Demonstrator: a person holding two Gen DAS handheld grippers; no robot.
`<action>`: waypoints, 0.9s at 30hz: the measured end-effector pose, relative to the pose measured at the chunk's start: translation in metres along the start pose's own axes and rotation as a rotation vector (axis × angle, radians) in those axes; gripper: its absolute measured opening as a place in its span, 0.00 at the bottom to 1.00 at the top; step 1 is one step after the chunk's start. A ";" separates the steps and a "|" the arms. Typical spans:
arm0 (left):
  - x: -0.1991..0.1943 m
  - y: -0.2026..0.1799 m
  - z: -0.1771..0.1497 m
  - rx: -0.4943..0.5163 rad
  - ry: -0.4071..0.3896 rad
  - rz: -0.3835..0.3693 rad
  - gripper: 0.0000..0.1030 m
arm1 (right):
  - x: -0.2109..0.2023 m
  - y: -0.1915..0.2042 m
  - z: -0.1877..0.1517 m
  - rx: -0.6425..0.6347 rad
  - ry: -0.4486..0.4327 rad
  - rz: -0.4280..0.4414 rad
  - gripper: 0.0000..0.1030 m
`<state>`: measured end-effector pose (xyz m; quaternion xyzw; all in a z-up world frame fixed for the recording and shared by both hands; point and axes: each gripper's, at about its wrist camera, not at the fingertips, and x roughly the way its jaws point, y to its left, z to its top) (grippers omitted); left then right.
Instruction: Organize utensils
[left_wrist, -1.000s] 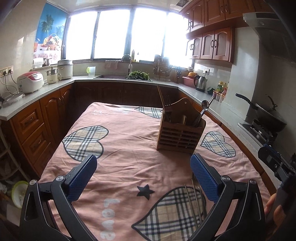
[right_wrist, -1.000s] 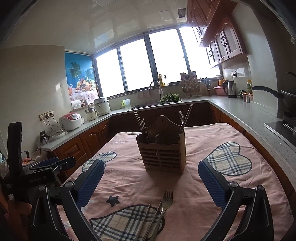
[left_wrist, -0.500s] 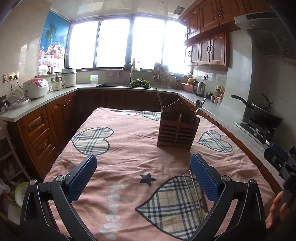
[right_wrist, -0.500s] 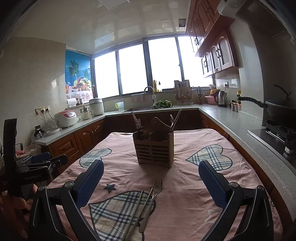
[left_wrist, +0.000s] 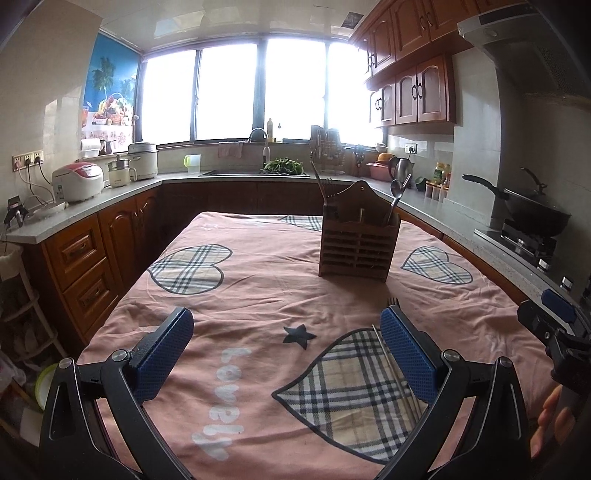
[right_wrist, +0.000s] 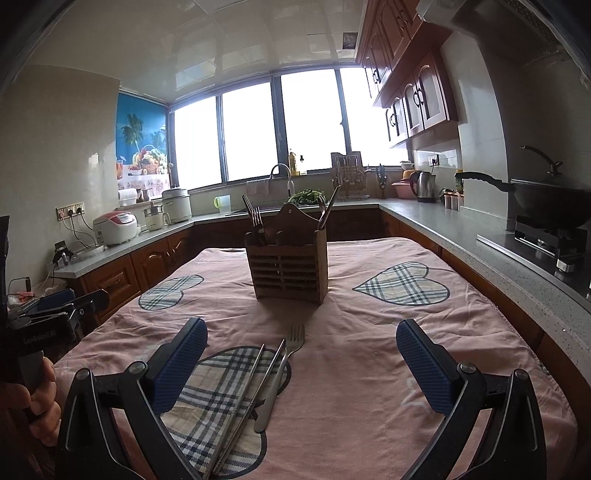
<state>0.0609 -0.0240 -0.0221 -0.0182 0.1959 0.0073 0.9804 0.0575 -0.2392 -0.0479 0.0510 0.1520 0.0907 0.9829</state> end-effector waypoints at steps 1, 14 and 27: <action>0.000 -0.001 0.000 0.004 0.003 0.002 1.00 | 0.000 0.000 0.000 -0.001 0.000 0.000 1.00; -0.003 -0.005 0.000 0.024 0.018 0.013 1.00 | -0.007 0.004 0.001 0.001 -0.003 0.017 1.00; -0.006 -0.006 0.002 0.025 0.005 0.016 1.00 | -0.008 0.009 0.004 -0.002 -0.010 0.027 1.00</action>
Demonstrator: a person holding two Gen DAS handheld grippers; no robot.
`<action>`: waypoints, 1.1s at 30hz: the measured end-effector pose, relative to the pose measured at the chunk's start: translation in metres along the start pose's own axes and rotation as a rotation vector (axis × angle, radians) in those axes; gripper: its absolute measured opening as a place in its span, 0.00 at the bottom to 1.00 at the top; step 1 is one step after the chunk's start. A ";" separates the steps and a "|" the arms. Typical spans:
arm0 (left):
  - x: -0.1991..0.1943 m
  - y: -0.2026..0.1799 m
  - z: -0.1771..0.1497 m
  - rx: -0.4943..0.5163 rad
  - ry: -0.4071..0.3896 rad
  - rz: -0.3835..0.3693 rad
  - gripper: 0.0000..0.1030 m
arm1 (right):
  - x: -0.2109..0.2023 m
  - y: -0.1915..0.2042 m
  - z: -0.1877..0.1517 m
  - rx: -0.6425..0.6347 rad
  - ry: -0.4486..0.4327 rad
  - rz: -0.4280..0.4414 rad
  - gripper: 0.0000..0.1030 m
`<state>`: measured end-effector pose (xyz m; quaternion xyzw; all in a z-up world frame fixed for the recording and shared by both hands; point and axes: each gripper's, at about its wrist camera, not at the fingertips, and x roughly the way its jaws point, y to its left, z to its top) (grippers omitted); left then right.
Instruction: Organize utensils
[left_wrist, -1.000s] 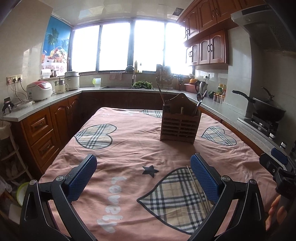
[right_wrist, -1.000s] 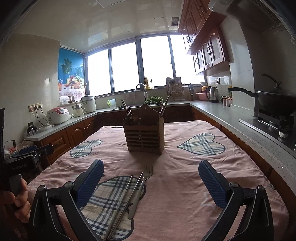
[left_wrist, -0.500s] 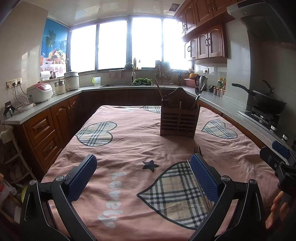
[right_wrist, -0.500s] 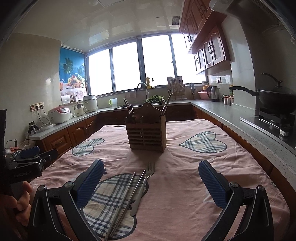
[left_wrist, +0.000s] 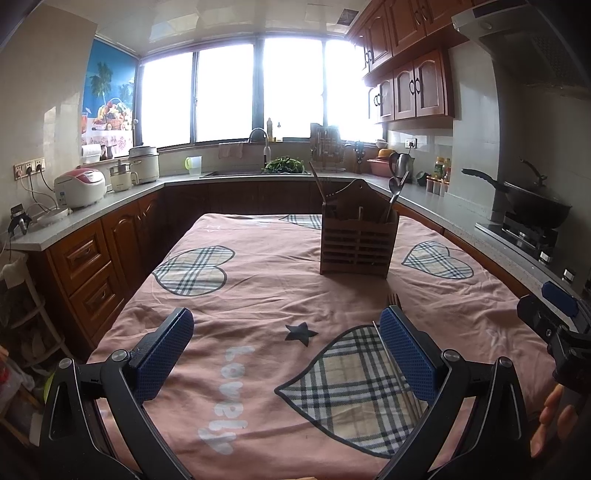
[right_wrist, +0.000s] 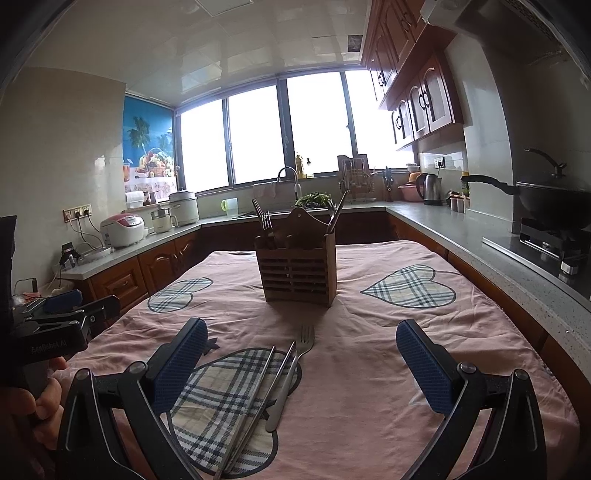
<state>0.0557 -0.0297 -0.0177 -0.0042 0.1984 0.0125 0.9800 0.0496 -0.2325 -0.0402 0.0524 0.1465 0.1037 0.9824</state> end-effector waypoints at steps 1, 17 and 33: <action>0.000 0.000 0.000 0.000 -0.001 0.001 1.00 | 0.000 0.000 0.000 -0.001 0.000 0.001 1.00; -0.002 0.000 0.000 0.004 -0.005 0.007 1.00 | 0.000 0.001 0.001 -0.003 -0.002 0.002 1.00; -0.002 0.002 0.000 0.005 -0.005 0.011 1.00 | 0.000 0.002 0.003 -0.005 -0.006 0.003 1.00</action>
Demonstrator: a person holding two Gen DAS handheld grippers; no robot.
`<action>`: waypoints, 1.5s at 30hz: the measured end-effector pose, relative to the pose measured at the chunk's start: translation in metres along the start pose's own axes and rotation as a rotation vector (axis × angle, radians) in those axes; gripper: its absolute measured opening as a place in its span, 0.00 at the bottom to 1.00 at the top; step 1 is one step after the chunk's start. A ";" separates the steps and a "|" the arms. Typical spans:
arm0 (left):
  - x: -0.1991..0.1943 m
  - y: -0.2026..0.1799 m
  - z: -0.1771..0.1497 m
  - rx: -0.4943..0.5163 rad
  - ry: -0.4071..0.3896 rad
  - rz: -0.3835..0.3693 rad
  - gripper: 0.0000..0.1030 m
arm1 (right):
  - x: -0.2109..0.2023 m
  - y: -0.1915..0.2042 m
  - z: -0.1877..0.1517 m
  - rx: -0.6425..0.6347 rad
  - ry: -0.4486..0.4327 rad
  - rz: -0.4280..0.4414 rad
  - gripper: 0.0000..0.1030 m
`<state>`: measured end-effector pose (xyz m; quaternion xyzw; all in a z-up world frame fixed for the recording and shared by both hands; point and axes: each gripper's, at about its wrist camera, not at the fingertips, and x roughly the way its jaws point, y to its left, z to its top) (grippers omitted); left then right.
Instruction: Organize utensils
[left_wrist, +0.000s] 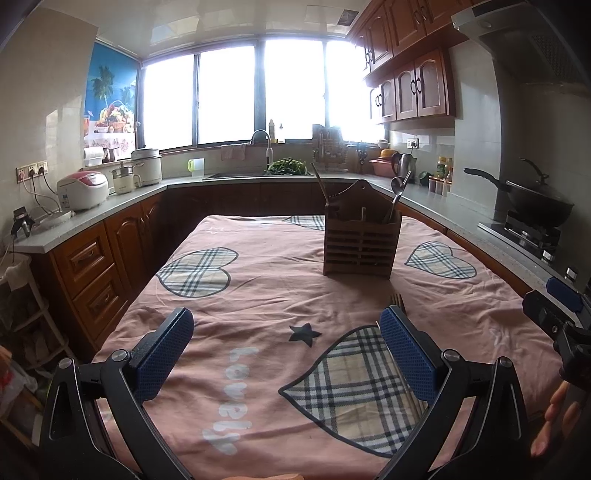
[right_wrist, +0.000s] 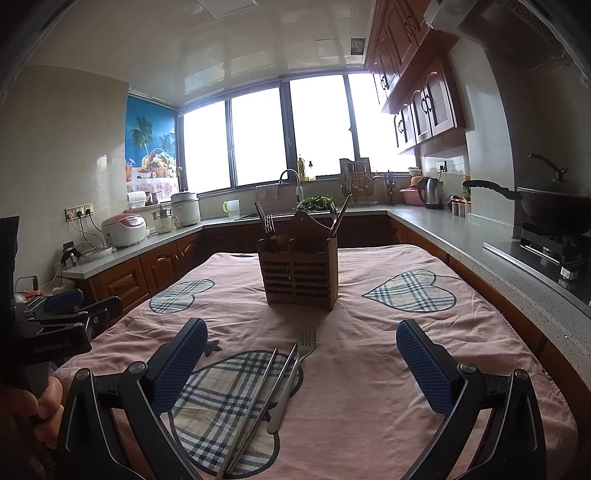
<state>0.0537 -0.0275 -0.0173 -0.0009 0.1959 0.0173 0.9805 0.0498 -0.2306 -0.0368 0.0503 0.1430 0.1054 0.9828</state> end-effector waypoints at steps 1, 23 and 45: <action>0.000 0.000 0.000 0.001 0.000 0.001 1.00 | 0.000 0.000 0.000 0.000 0.000 0.000 1.00; 0.000 0.001 0.000 0.010 -0.015 0.012 1.00 | -0.002 -0.001 0.005 -0.002 -0.010 0.008 1.00; 0.012 0.001 0.003 0.017 0.005 0.000 1.00 | 0.011 -0.004 0.001 0.004 0.011 0.013 1.00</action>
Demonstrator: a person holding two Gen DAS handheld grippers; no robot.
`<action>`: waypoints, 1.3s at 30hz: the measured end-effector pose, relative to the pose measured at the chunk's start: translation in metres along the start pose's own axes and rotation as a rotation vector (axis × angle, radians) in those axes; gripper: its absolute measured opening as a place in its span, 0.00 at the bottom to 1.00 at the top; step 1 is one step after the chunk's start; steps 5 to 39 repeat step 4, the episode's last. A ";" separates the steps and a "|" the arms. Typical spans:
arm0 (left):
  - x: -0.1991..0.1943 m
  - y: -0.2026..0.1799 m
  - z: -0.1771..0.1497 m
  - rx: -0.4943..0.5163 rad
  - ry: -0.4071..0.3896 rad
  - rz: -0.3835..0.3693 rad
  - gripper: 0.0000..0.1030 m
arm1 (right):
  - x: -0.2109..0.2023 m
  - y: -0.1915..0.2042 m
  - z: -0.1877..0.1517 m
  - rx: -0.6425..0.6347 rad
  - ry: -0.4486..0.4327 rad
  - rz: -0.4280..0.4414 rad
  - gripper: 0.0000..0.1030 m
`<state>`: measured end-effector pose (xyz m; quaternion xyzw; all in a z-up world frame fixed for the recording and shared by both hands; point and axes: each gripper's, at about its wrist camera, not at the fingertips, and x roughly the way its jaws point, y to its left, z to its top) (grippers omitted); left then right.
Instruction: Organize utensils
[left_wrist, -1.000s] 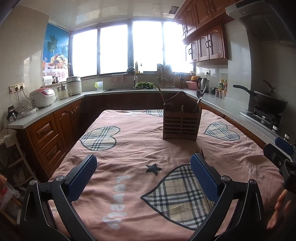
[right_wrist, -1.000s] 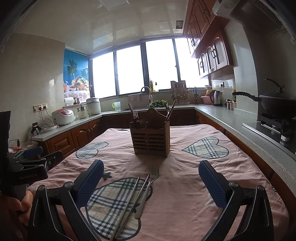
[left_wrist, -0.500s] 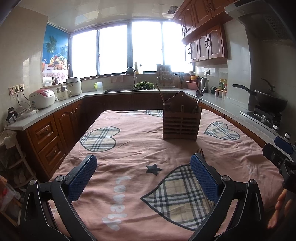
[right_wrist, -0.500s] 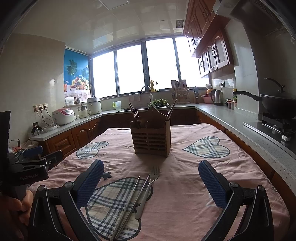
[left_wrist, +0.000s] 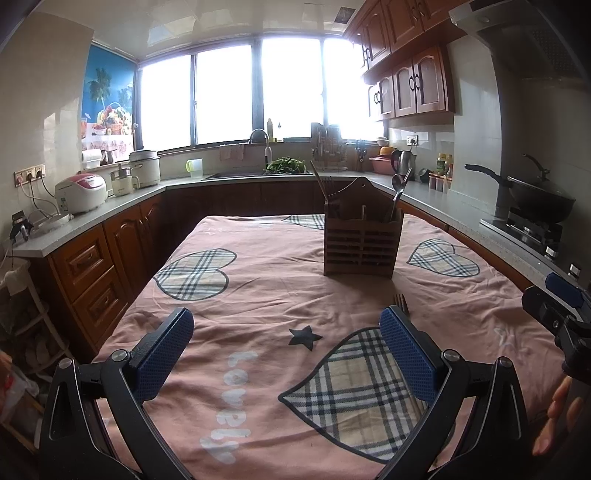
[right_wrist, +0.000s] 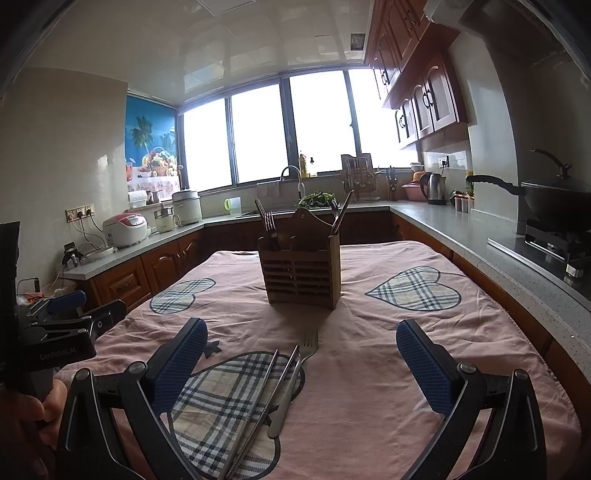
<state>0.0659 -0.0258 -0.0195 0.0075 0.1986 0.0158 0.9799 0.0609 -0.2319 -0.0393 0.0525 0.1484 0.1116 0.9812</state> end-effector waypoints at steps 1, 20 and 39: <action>0.002 0.000 0.001 -0.001 0.002 -0.001 1.00 | 0.001 0.000 0.000 0.001 0.002 0.001 1.00; 0.006 0.000 0.003 -0.006 0.009 -0.006 1.00 | 0.005 -0.003 0.001 0.005 0.010 0.003 1.00; 0.006 0.000 0.003 -0.006 0.009 -0.006 1.00 | 0.005 -0.003 0.001 0.005 0.010 0.003 1.00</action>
